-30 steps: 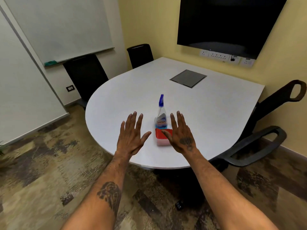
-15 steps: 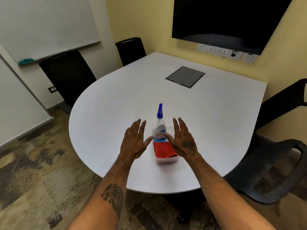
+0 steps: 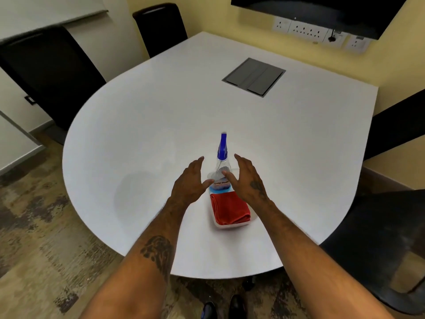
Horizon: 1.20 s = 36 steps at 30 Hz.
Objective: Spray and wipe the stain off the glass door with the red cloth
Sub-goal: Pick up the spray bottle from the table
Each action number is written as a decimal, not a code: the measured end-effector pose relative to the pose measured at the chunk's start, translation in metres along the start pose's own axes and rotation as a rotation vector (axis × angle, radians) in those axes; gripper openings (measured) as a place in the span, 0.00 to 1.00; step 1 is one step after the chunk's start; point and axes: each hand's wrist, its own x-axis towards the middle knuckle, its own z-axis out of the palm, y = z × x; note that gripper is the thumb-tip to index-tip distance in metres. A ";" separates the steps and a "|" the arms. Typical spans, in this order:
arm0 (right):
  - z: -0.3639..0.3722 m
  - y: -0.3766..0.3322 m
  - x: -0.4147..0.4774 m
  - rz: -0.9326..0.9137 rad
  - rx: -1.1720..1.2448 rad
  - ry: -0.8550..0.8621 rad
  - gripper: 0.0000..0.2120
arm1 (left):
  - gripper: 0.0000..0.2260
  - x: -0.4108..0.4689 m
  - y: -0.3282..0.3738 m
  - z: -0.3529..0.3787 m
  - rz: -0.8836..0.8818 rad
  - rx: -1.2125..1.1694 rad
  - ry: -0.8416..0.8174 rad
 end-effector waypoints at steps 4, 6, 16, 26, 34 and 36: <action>0.007 0.002 0.027 0.023 0.047 -0.025 0.33 | 0.41 0.031 0.005 0.010 -0.024 -0.122 -0.047; 0.009 0.001 0.038 0.007 0.082 -0.034 0.34 | 0.41 0.043 0.008 0.017 -0.013 -0.140 -0.060; 0.032 -0.007 0.069 0.028 0.283 -0.013 0.35 | 0.23 0.065 0.013 0.049 -0.031 -0.144 -0.059; 0.019 -0.020 0.065 0.017 0.264 -0.007 0.30 | 0.24 0.052 0.023 0.034 0.017 -0.084 -0.046; -0.020 -0.067 0.036 -0.074 0.238 0.016 0.28 | 0.28 0.020 0.043 -0.013 0.039 -0.205 -0.015; -0.029 -0.084 0.025 -0.109 0.239 0.012 0.27 | 0.29 0.007 0.041 -0.028 0.040 -0.186 0.000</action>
